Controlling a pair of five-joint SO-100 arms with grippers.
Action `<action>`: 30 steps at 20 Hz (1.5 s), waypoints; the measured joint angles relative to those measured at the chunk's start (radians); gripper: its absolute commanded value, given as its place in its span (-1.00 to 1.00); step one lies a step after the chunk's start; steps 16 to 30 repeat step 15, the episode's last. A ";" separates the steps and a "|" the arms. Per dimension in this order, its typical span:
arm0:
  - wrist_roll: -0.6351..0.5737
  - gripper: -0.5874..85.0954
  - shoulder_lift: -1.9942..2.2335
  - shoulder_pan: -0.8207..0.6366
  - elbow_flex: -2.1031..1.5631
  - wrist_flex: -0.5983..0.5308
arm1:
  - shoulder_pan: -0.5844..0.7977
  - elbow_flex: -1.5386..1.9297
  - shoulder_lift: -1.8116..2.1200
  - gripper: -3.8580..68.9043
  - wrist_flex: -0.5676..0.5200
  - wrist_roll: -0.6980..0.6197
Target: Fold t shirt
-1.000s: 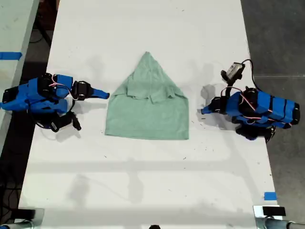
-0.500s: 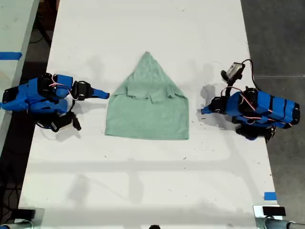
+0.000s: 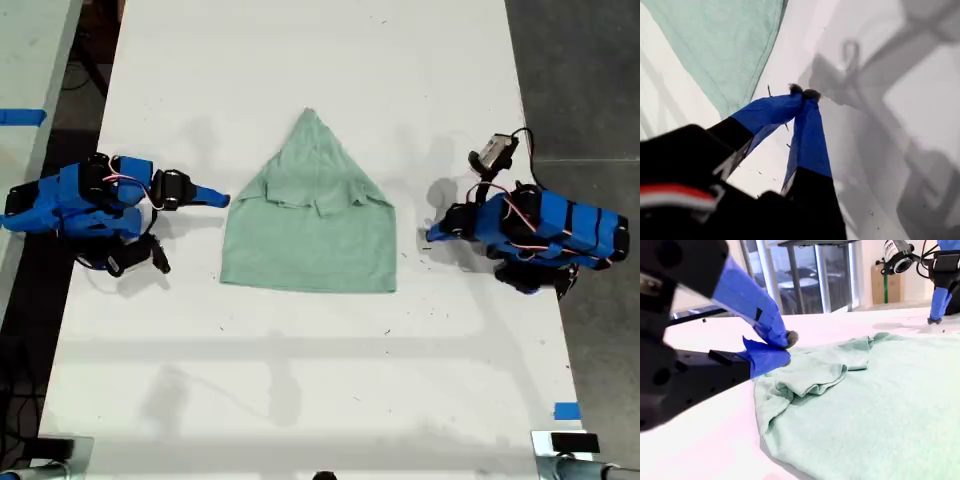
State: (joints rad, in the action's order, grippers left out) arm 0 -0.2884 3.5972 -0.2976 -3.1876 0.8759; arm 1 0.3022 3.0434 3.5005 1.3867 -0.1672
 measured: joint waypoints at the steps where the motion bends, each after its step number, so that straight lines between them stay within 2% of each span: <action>1: 0.000 -0.99 0.000 0.000 0.000 0.000 | 0.003 0.000 0.000 -0.90 0.000 0.000; 30: 0.000 -0.99 0.000 0.000 0.000 0.000 | 0.005 0.000 0.000 -0.90 0.000 0.009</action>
